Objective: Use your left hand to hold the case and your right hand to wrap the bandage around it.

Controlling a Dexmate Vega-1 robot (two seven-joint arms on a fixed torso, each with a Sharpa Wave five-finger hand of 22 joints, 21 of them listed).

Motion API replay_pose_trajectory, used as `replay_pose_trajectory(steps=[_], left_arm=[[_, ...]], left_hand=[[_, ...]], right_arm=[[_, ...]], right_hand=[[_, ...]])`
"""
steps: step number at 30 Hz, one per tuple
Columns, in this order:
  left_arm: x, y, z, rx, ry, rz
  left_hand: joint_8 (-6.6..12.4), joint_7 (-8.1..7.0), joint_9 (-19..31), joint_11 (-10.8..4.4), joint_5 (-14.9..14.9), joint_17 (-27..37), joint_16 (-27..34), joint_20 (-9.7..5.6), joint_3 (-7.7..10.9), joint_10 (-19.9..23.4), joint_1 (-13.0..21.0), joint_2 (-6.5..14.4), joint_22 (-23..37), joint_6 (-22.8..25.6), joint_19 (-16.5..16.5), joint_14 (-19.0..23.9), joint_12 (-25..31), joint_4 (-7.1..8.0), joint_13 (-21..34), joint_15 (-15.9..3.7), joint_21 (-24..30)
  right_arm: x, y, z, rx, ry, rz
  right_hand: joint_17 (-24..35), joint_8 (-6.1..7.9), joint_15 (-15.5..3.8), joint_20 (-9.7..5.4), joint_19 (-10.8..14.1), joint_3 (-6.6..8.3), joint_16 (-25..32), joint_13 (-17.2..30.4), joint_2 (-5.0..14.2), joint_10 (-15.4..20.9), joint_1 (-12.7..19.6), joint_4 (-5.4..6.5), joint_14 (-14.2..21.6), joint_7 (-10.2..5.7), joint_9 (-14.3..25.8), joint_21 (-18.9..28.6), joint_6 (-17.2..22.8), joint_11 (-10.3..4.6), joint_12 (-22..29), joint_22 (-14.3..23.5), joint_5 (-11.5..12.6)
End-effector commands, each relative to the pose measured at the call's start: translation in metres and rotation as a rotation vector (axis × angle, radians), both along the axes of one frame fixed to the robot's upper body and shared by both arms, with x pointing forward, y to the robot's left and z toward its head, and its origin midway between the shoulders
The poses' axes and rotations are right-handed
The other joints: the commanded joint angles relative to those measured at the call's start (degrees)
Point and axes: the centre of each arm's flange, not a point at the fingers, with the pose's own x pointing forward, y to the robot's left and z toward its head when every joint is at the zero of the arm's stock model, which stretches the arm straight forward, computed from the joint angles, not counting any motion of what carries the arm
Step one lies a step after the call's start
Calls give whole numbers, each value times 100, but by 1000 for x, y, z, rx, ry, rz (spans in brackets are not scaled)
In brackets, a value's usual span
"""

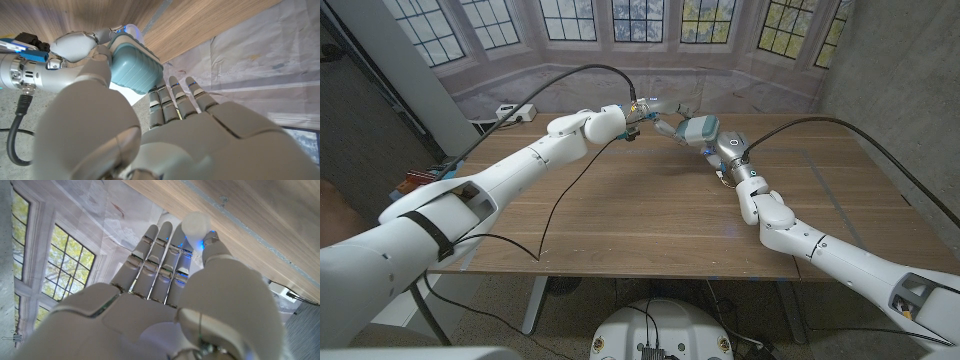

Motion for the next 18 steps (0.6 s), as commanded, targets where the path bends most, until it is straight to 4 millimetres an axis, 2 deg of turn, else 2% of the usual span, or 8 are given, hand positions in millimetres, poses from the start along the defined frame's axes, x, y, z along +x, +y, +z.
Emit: replay_pose_trajectory(steps=[1, 18], left_arm=[[-1, 0, -2, -1, 11, -3], [0, 3, -7, -8, 33, 4]], left_hand=[[2181, -237, 17, -201, 39, 9, 15, 20, 50, 213, -127, 206, 5, 513, 14, 7, 43, 34, 35, 32, -16], [2184, -234, 17, -213, 36, 14, 17, 22, 30, 222, -121, 212, 6, 524, 8, -6, 48, 28, 35, 40, -18]], right_arm=[[-3, 1, 8, 2, -22, 6], [-2, 3, 22, 1, -58, 22]], right_hand=[[17, 31, -518, -27, 34, 22, -10, 2, 11, 52, 34, 7, 73, 4, 25, 9, 45, 6, -28, 23, 13], [27, 30, -519, -26, 35, 35, -30, 9, 6, 56, 44, 4, 69, 0, 26, 8, 38, -7, -37, 23, 14]])
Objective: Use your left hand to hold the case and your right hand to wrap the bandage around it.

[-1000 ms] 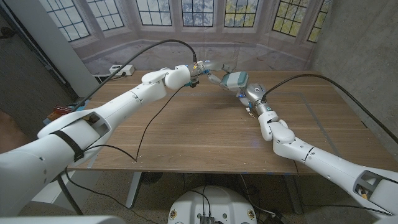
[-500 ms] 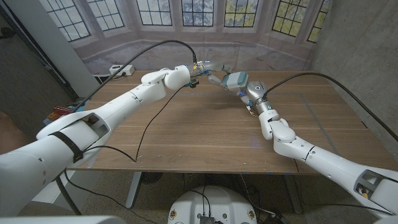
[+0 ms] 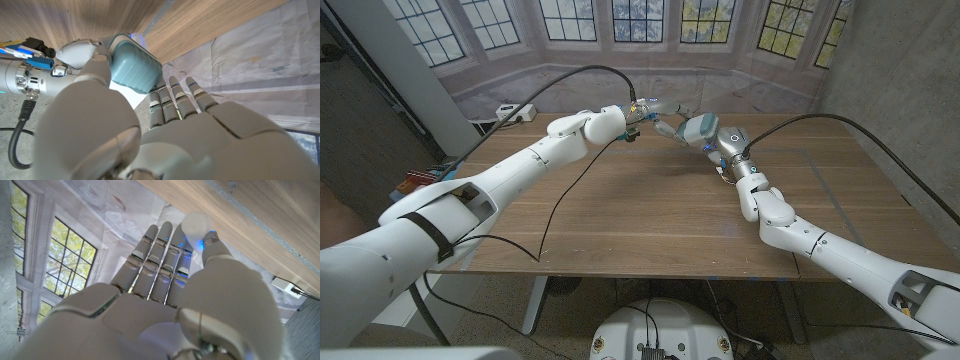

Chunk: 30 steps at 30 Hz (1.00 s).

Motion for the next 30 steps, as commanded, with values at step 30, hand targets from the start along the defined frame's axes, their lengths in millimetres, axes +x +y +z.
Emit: replay_pose_trajectory(steps=[30], left_arm=[[-6, 5, -14, 0, 40, -11]], left_hand=[[2187, -225, 9, -191, 38, 17, 20, 27, 20, 211, -130, 221, 7, 528, 3, -9, 13, 31, 28, 34, -18]], right_arm=[[-8, 0, 19, -9, -67, 10]], right_hand=[[54, 36, -532, -28, 29, 57, -29, 15, 9, 76, 60, 4, 69, -14, 6, 4, 44, -13, -48, 23, 16]])
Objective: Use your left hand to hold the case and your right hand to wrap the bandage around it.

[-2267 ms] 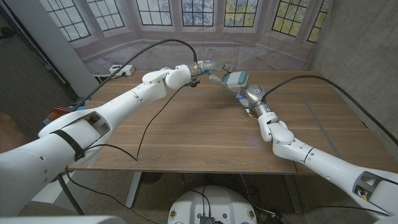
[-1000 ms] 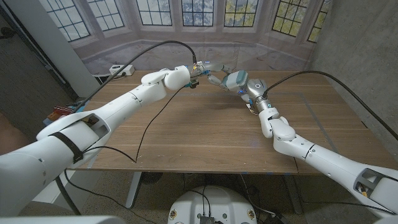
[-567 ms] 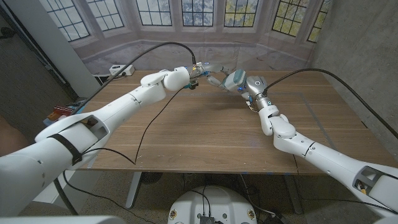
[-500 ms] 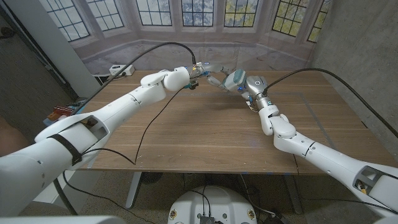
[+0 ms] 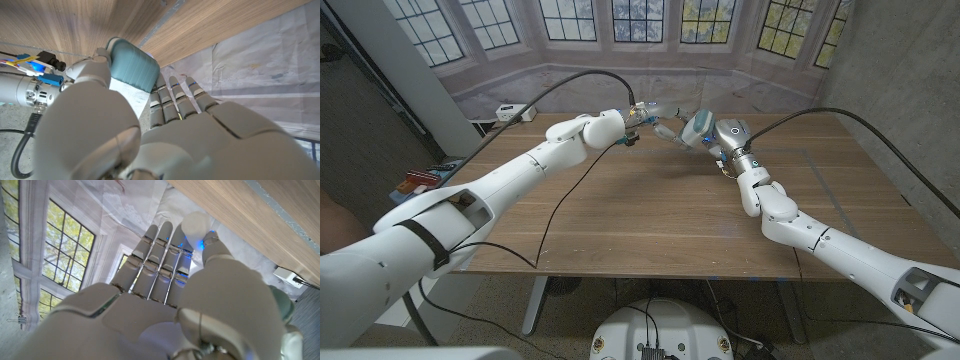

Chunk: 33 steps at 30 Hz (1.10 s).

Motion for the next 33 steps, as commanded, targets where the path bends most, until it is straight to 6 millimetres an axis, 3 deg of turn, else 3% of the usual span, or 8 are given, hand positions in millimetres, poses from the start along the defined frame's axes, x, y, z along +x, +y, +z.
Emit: replay_pose_trajectory(steps=[1, 14, 33], left_arm=[[-1, 4, -4, 5, 12, -12], [0, 10, -5, 11, 20, -6], [-4, 13, -5, 33, 29, 1]], left_hand=[[2183, -225, 13, -199, 36, 16, 21, 23, 27, 216, -123, 210, 8, 519, 1, -5, 4, 20, 16, 35, -19], [2181, -218, 9, -201, 39, 8, 11, 28, 42, 215, -119, 204, 8, 521, -1, -7, 2, 14, 12, 38, -19], [2181, -228, 6, -202, 33, 16, 14, 26, 30, 205, -148, 211, 8, 528, -6, -15, 0, 31, 14, 45, -19]], right_arm=[[1, 0, 0, -3, -7, -8], [3, 3, 4, -14, -29, -1], [13, -7, 13, -49, -60, -16]], right_hand=[[28, 52, -509, -27, 30, 58, -8, 18, 4, 78, 62, 1, 42, -7, 11, 5, 37, -9, -5, 23, 16], [29, 56, -506, -33, 30, 70, -24, 21, 8, 74, 60, 7, 48, 2, 12, 4, 44, -23, -15, 23, 17], [38, 54, -511, -43, 35, 80, -35, 28, 10, 78, 52, 13, 62, 2, 12, 5, 35, -7, -23, 23, 15]])
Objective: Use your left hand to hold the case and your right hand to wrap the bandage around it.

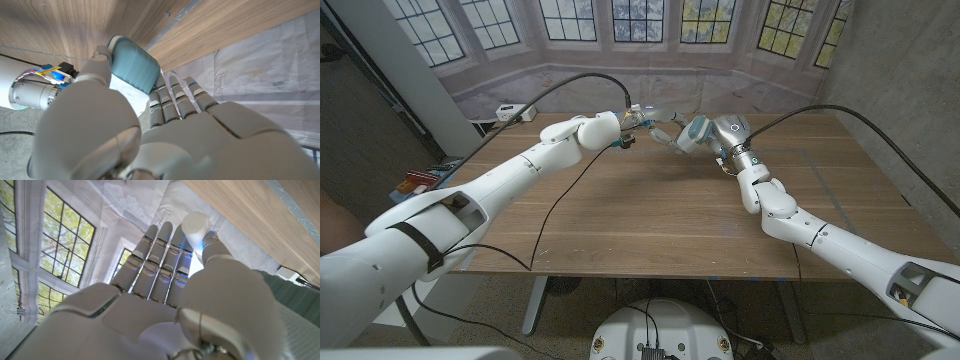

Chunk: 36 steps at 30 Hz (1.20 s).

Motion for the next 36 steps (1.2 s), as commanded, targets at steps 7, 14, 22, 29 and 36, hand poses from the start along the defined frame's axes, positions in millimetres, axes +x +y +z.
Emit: replay_pose_trajectory(steps=[7, 14, 22, 29, 36], left_arm=[[-5, 4, -3, 21, 16, 13], [-6, 3, -6, 23, 23, 11], [-6, 3, -9, 20, 31, 15], [-5, 4, -8, 19, 32, 21], [-5, 7, -8, 18, 34, 29]], left_hand=[[2184, -227, 24, -224, 44, 13, 11, 22, 29, 203, -147, 204, 9, 534, -4, -16, 27, 27, 24, 46, -18], [2183, -229, 22, -208, 43, 14, 10, 25, 35, 199, -152, 213, 9, 535, -7, -16, 27, 31, 25, 42, -18], [2183, -223, 22, -211, 44, 11, 10, 23, 39, 201, -145, 208, 9, 537, -6, -12, 27, 22, 24, 50, -18], [2180, -227, 24, -213, 42, 9, 8, 22, 40, 213, -154, 203, 9, 528, -9, -11, 30, 24, 22, 51, -19], [2187, -222, 28, -211, 38, 12, 15, 27, 34, 221, -167, 208, 9, 538, -8, -2, 29, 30, 14, 44, -17]], right_arm=[[5, -6, 8, -24, -29, -12], [1, -7, 9, -37, -38, -7], [-1, -7, 11, -43, -43, 0], [0, -3, 12, -37, -44, 13], [4, 3, 10, -30, -39, 24]], right_hand=[[15, 37, -512, -46, 37, 25, -18, 12, 7, 52, 51, 5, 66, -1, 13, 5, 40, 11, -30, 23, 31], [19, 36, -522, -47, 38, 35, -21, 14, 12, 60, 61, 0, 75, -10, 12, 5, 39, 20, -30, 23, 32], [23, 43, -513, -49, 38, 39, -31, 15, 10, 64, 55, 4, 71, -7, 13, 5, 54, 2, -35, 23, 30], [35, 44, -515, -50, 35, 39, -29, 22, 9, 56, 56, 4, 78, -7, 14, 3, 55, 7, -41, 23, 29], [39, 50, -512, -47, 35, 44, -37, 22, 9, 62, 55, 4, 78, -15, 14, 3, 69, 3, -45, 23, 28]])
